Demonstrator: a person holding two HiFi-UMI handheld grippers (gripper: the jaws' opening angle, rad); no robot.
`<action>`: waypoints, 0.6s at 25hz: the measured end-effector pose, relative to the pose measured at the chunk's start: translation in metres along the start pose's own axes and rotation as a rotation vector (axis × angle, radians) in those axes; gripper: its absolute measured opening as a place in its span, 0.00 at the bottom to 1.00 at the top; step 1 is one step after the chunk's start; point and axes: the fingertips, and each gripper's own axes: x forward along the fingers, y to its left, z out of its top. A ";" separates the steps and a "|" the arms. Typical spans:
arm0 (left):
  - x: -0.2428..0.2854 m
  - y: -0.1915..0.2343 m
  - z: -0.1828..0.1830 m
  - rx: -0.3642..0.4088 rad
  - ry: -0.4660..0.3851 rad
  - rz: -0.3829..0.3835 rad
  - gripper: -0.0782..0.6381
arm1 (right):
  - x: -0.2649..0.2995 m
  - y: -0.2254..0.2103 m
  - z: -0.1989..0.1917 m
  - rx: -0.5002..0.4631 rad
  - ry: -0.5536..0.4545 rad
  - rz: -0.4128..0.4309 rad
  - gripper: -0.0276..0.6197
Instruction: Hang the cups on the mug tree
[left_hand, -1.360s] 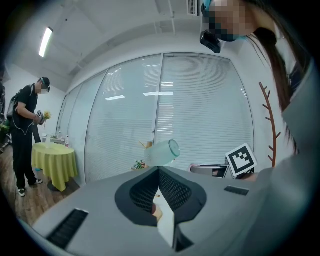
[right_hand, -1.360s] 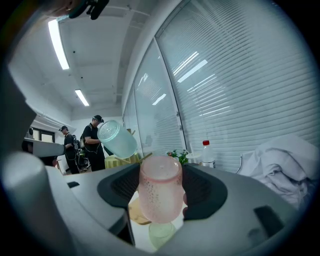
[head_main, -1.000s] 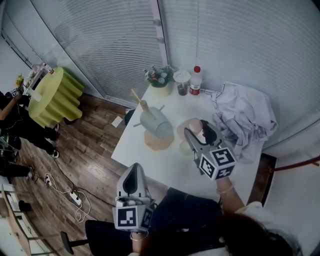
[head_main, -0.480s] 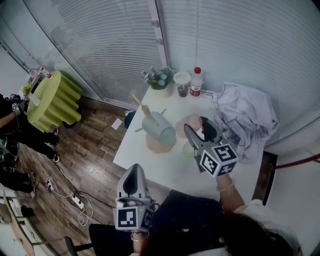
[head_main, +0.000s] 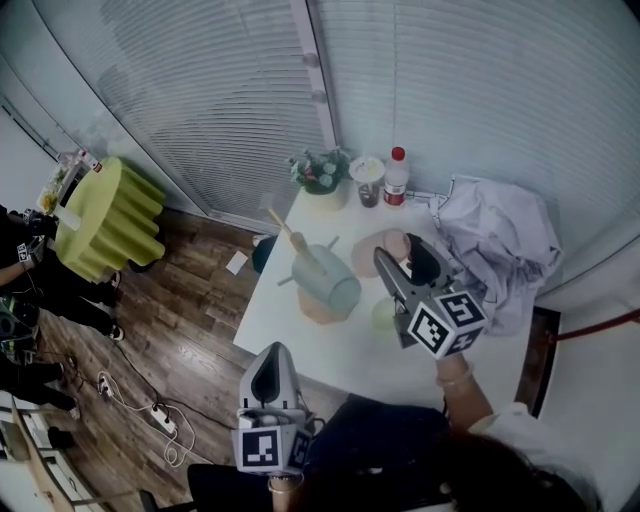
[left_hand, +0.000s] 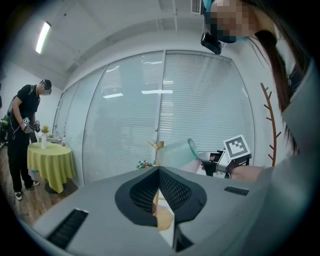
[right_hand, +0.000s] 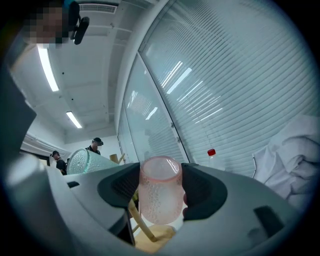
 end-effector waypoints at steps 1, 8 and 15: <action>0.001 0.000 0.001 -0.002 -0.008 -0.004 0.11 | 0.001 -0.001 0.004 0.009 -0.011 -0.001 0.46; 0.007 0.002 -0.012 0.006 0.055 0.007 0.11 | 0.012 -0.004 0.017 0.119 -0.080 0.042 0.46; 0.014 0.000 -0.004 0.004 0.008 0.011 0.11 | 0.020 -0.002 0.020 0.172 -0.108 0.112 0.46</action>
